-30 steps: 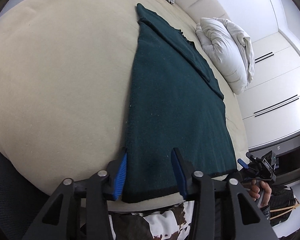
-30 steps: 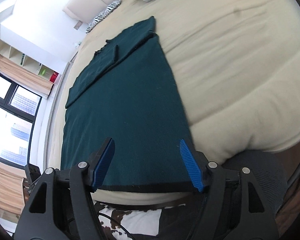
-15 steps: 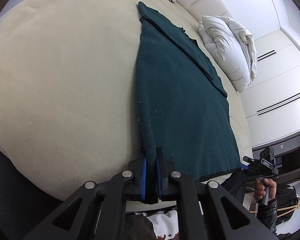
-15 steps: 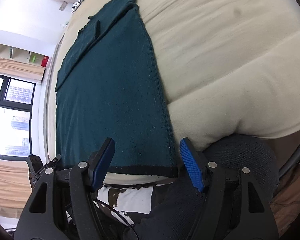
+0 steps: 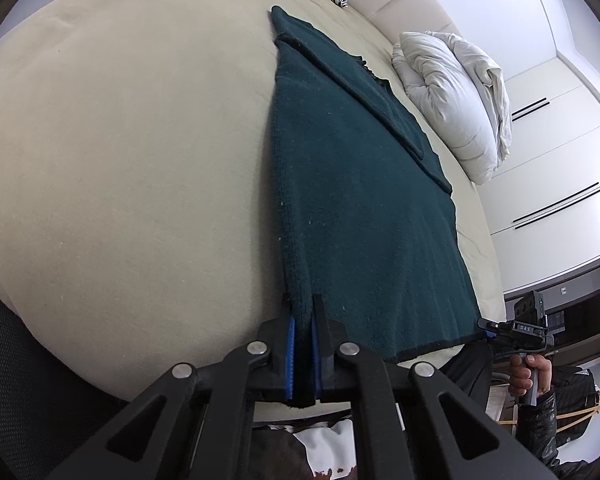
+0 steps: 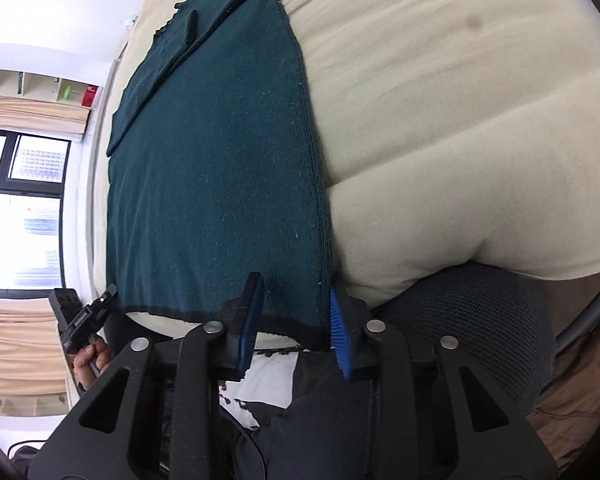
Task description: Fold small clothes
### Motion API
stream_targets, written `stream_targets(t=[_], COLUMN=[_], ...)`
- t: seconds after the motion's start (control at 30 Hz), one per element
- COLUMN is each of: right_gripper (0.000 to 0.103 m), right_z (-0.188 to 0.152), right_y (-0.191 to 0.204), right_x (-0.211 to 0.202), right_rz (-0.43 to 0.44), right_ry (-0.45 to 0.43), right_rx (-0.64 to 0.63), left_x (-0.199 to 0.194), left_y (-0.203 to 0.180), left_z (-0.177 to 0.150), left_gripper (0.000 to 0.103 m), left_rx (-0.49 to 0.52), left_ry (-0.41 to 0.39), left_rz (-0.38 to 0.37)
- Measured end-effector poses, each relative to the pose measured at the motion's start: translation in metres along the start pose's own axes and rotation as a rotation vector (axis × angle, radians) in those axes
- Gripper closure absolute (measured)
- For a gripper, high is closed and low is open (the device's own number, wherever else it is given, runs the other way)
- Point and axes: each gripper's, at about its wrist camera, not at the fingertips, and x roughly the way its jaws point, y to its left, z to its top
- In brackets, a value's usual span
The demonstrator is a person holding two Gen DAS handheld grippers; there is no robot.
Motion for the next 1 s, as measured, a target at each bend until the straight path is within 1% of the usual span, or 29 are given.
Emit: stream_targets(t=[0.13,0.23,0.27,0.4,0.57,0.8,0.9,0.97,1.0], right_gripper=[0.084,0.094,0.096,0.097,0.098,0.098,0.098,0.098,0.098], right_z=[-0.002,-0.005,-0.007,-0.013,-0.022,-0.025,-0.022,-0.018,-0.014], right_y=[-0.001,-0.006,-0.007,-0.007,0.001,0.019,0.027,0.031,0.033], right_x=[0.0,-0.001,-0.002,-0.012,-0.029,-0.054,-0.07,-0.076,-0.076], right_rz=[0.02,0.035,0.037,0.065,0.092,0.136,0.188,0.206,0.192], right_ry=[-0.011,-0.022,-0.03,-0.093,-0.167,-0.268,-0.332,-0.349,-0.345], right_rx=[0.008,0.02,0.021,0.02,-0.003,-0.017,-0.028,-0.036,-0.044], left_x=[-0.001,-0.002,-0.003,-0.008,-0.014,-0.031,-0.037,-0.036,-0.035], left_y=[0.0,-0.002,-0.003,-0.006,-0.014,-0.022,-0.028,-0.026,-0.025], left_z=[0.0,0.0,0.0,0.0,-0.001,0.002,0.004,0.006,0.006], left_gripper=[0.096,0.097,0.097,0.097,0.098,0.098,0.098,0.098,0.098], left_rx=[0.0,0.005,0.008,0.029,0.051,0.035,0.032,0.013,0.006], left_ry=[-0.001,-0.004,-0.008,-0.027,-0.04,-0.079,-0.102,-0.106,-0.104], left_rz=[0.003,0.007,0.011,0.015,0.0,-0.087,-0.118,-0.139,-0.142])
